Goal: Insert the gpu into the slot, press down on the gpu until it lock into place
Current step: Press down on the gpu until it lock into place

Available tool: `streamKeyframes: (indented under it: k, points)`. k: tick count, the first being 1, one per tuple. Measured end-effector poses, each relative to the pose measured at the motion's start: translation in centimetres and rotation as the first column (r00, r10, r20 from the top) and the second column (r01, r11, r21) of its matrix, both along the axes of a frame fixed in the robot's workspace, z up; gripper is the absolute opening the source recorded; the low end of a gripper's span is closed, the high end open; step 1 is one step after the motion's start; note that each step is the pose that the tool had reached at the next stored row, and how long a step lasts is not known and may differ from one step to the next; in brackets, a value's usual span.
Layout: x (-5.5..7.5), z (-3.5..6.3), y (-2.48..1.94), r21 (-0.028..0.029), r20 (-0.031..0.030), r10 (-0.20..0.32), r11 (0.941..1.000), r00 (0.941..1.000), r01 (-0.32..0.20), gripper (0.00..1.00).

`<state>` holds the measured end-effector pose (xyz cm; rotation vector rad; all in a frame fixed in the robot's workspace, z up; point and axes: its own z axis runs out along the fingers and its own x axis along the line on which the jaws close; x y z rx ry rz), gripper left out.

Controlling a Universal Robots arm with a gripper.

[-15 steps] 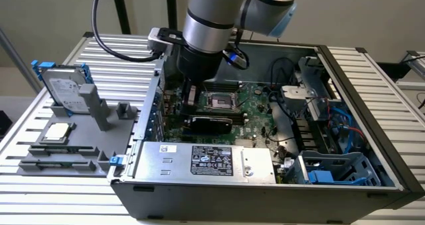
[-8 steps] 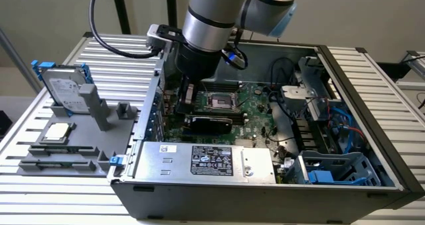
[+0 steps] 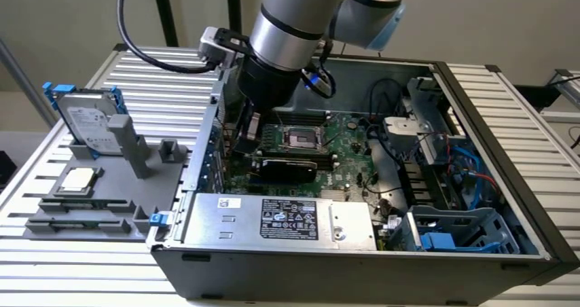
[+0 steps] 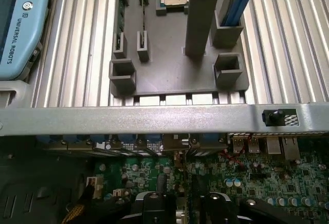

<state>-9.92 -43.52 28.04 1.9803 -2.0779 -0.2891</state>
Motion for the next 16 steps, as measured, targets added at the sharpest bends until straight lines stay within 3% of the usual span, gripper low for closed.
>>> streamKeyframes:
  k: [2,9,12,16]
  points:
    - [0.00,0.05,-0.03,-0.0002,-0.0122,-0.013,0.9999,0.9998,0.013,0.33]
    - [0.00,0.19,-0.09,-0.0022,-0.0454,-0.067,0.9978,0.9967,0.067,0.33]
    - [0.00,0.26,-0.11,-0.0068,-0.0556,-0.087,0.9962,0.9947,0.086,0.33]
    - [0.04,0.42,-0.13,-0.0186,-0.0637,-0.108,0.9940,0.9921,0.107,0.33]
